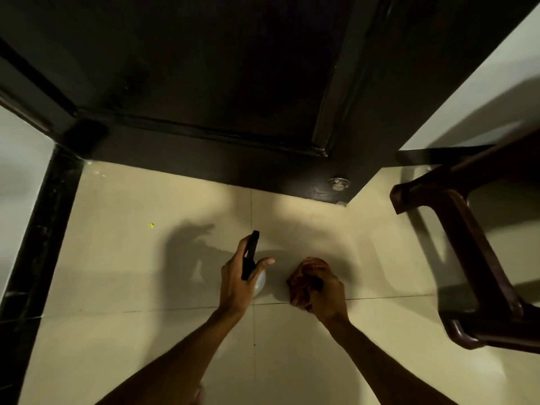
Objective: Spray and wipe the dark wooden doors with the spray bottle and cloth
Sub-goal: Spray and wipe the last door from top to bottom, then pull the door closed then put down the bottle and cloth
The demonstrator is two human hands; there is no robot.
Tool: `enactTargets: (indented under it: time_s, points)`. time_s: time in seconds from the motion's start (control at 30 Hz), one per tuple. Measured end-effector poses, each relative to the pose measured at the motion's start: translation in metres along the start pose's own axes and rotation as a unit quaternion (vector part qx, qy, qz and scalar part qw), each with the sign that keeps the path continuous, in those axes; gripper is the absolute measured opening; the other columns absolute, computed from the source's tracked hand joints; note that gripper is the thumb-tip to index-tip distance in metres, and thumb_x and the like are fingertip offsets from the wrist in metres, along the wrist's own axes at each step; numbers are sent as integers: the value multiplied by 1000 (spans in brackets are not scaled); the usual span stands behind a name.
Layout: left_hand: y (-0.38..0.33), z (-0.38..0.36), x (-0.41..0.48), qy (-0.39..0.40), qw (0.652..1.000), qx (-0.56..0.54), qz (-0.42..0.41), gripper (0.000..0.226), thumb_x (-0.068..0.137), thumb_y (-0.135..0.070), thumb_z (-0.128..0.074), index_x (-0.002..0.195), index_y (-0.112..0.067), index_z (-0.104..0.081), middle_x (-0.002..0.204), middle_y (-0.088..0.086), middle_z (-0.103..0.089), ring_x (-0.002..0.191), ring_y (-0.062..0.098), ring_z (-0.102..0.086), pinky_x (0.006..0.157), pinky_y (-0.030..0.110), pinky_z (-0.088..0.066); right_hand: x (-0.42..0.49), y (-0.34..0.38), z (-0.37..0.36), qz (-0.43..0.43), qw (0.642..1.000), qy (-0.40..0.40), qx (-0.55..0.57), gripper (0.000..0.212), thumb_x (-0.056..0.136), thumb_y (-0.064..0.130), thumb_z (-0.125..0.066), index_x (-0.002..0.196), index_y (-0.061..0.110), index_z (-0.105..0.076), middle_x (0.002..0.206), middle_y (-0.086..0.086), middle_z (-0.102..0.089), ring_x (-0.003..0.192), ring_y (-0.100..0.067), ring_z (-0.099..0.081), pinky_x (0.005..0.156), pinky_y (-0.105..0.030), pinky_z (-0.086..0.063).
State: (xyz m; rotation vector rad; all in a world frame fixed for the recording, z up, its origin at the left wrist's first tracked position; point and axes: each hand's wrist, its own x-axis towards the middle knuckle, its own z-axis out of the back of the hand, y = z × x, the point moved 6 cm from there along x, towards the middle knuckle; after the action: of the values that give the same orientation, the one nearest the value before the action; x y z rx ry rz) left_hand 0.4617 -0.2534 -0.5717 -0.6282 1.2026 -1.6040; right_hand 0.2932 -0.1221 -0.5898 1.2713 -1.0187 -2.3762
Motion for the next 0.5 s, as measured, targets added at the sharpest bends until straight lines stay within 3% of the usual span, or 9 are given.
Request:
enactTargets:
  time_s: [0.07,0.13,0.23,0.33,0.4,0.43,0.5]
  points:
    - [8,-2,-1,13,1000,5,9,86,79,-75,-70,149,-30,-48,121,-44,-59,118,-15,-58,98,8,-47,7,-9,-6,-41,999,31,12,44,93,-12,-50,127,9,-70,131,-7,-66,125,-26,-59,105,-22,-41]
    - [16,-1,-3,34,998,15,43,88,76,-69,-78,150,-35,-45,126,-39,-61,121,-11,-58,100,13,-46,1,0,-6,-62,995,60,49,42,96,-9,-50,133,5,-65,134,-8,-62,127,-25,-56,102,-16,-37]
    - [27,11,-13,112,985,75,104,106,74,-46,-91,160,-34,-30,153,-10,-52,135,10,-53,110,33,-49,-22,27,5,-64,987,63,136,26,99,-7,-51,120,-1,-65,116,-9,-64,99,-17,-64,80,-16,-54]
    - [17,44,-31,191,946,197,172,133,64,-33,-98,164,-34,-10,155,6,-51,139,31,-50,113,56,-45,-69,66,27,-38,987,75,134,22,97,-8,-54,102,5,-70,105,-14,-71,77,-14,-73,64,-26,-60]
    - [-13,66,-46,223,923,228,216,140,62,-28,-99,165,-32,-4,156,9,-49,143,34,-45,115,55,-41,-110,102,44,-15,985,90,148,35,93,-19,-54,102,8,-75,109,-9,-70,83,-1,-72,68,-19,-57]
    - [-43,78,-52,228,920,227,222,139,64,-26,-98,165,-31,-4,159,9,-46,145,34,-43,116,54,-39,-137,123,59,14,990,96,105,41,91,-23,-53,106,8,-74,109,-4,-69,84,5,-70,69,-15,-55]
    - [-123,98,-58,217,929,215,210,130,69,-23,-96,166,-30,-9,161,8,-42,147,32,-41,118,50,-39,-183,160,88,57,990,110,63,31,92,-20,-53,105,-1,-73,103,-2,-72,86,1,-72,69,-16,-55]
